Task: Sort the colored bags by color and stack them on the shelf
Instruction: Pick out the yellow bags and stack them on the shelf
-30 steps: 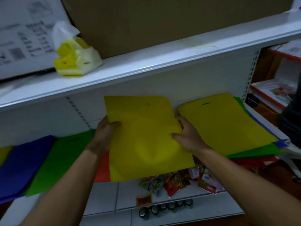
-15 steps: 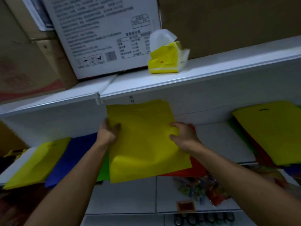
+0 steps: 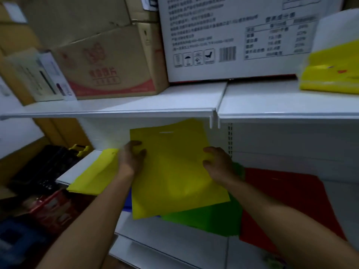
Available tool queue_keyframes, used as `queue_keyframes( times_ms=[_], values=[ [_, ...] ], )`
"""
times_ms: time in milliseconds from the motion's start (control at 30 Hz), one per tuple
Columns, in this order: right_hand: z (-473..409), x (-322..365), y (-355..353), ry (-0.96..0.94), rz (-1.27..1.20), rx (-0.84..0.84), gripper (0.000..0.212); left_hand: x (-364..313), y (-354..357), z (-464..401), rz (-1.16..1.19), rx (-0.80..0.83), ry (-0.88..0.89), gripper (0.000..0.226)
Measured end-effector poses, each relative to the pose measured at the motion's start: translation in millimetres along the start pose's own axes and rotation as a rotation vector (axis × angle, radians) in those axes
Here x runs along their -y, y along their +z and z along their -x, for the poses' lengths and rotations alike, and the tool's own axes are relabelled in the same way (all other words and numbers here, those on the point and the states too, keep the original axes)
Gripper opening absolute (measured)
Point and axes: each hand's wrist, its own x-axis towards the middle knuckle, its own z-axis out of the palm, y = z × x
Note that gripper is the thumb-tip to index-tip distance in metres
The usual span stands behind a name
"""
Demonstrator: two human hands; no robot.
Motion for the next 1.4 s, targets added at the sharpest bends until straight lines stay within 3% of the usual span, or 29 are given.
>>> queue_keyframes(
  times_ms=[167,267,467,667,933,1100,1400],
  values=[
    [-36,21,54,-0.031,0.006,0.072,0.045,44,-24,-43,0.025,0.112,-0.087,0.05],
    [-50,25,86,0.002,-0.022,0.108,0.046,73,-31,-68,-0.031,0.163,-0.053,0.062],
    [-67,23,152,0.098,0.016,0.168,0.05,131,-22,-125,-0.227,0.183,0.007,0.054],
    [-82,13,197,0.207,0.115,0.269,0.058,175,0,-160,-0.257,0.284,-0.014,0.04],
    [-80,-3,229,0.275,0.195,0.348,0.059,224,32,-178,-0.264,0.505,-0.181,0.048],
    [-82,-7,237,0.255,0.314,0.366,0.06,239,39,-180,-0.278,0.572,-0.199,0.055],
    [-76,-2,220,0.236,0.33,0.299,0.066,195,41,-175,-0.313,0.532,0.043,0.056]
  ],
)
